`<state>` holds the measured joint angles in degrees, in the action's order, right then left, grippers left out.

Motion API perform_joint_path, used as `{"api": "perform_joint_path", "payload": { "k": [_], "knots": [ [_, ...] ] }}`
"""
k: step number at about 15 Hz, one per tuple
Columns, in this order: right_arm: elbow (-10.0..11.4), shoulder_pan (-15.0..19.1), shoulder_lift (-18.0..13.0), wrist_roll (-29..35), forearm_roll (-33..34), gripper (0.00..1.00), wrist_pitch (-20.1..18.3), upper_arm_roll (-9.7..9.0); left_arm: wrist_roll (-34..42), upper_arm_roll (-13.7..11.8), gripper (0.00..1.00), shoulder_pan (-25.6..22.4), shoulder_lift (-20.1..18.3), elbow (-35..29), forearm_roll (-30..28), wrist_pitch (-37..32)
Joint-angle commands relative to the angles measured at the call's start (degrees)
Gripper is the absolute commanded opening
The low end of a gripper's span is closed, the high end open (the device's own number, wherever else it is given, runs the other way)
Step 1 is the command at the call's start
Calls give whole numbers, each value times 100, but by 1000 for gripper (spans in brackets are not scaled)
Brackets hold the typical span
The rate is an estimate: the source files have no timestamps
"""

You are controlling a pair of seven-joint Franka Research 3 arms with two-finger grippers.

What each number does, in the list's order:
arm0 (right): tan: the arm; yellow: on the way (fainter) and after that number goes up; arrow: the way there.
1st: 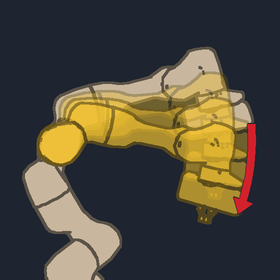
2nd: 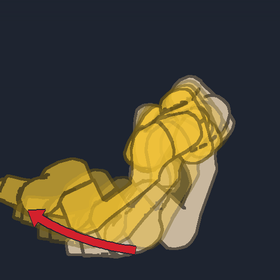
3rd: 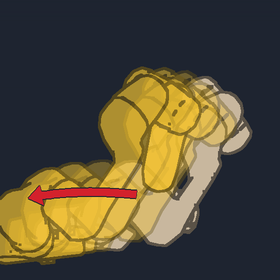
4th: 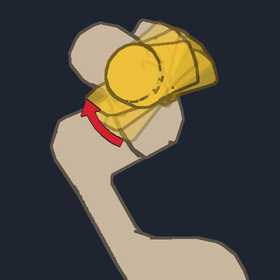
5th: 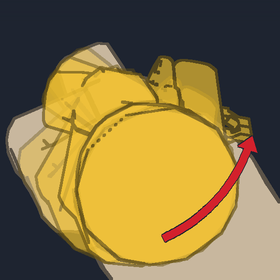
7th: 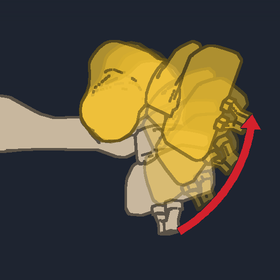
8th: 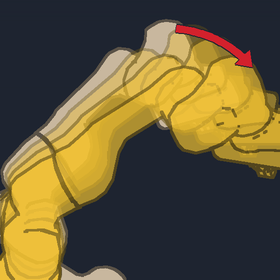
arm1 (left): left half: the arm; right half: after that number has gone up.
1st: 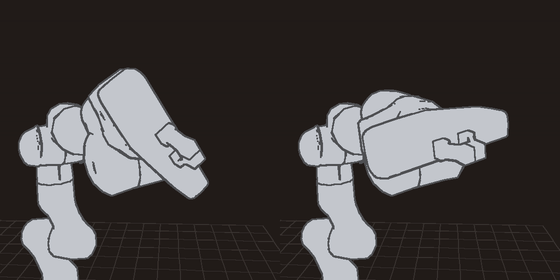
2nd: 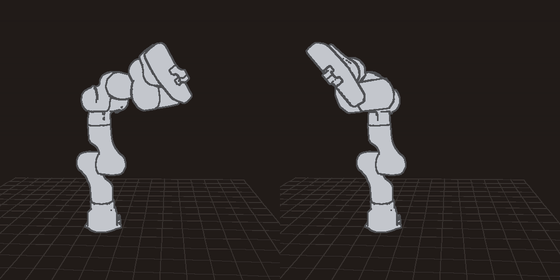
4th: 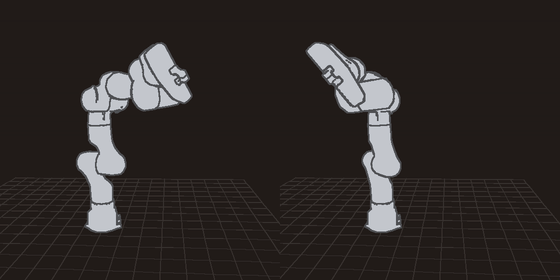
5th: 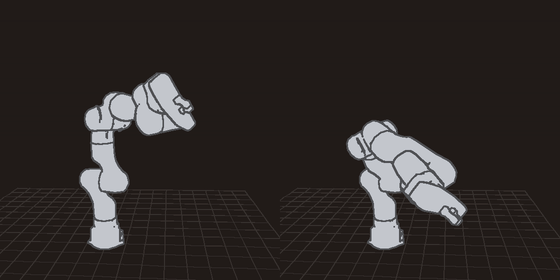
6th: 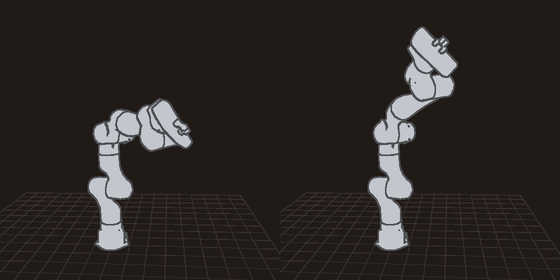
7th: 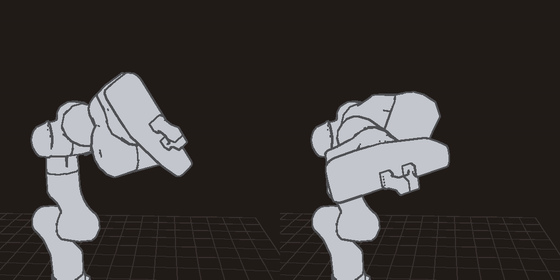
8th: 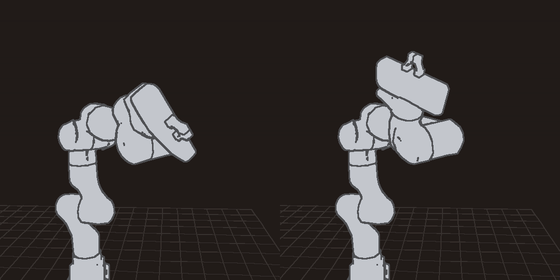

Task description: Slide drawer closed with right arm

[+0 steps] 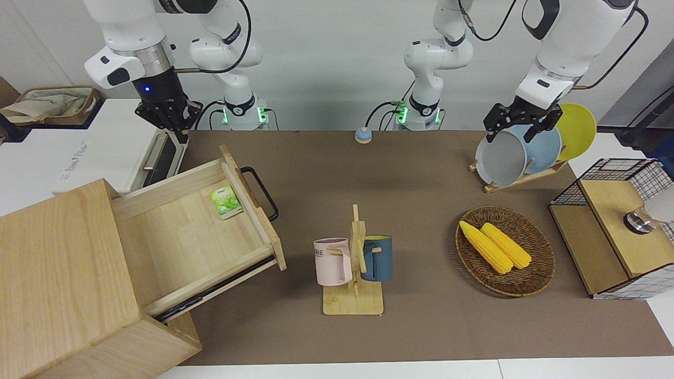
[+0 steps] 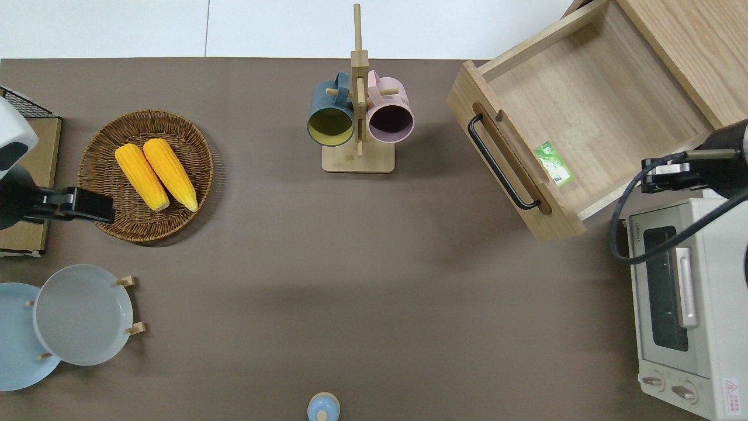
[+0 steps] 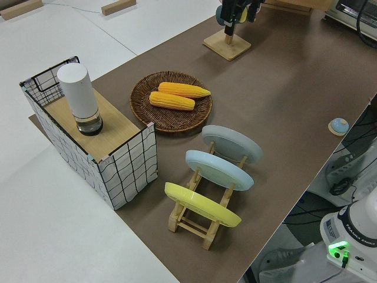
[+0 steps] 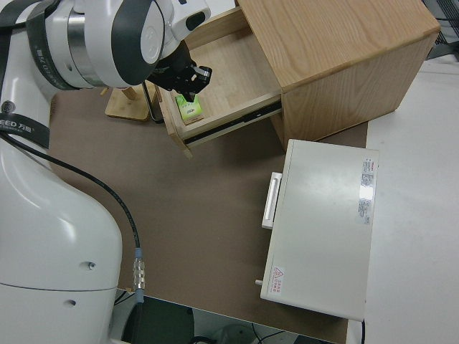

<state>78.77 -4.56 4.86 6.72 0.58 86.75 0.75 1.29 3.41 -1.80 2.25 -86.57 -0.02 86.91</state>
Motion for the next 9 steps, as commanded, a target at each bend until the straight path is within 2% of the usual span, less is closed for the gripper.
{"api": "perform_joint_path", "payload": {
  "k": [1, 9],
  "knots": [
    [-45, -334, -29, 811, -67, 0, 71, -22, 55, 37, 993, -22, 65, 149, 98, -113],
    [-160, -1441, 111, 2569, -23, 0, 166, -22, 55, 37, 993, -22, 65, 140, 98, -113]
  ]
}}
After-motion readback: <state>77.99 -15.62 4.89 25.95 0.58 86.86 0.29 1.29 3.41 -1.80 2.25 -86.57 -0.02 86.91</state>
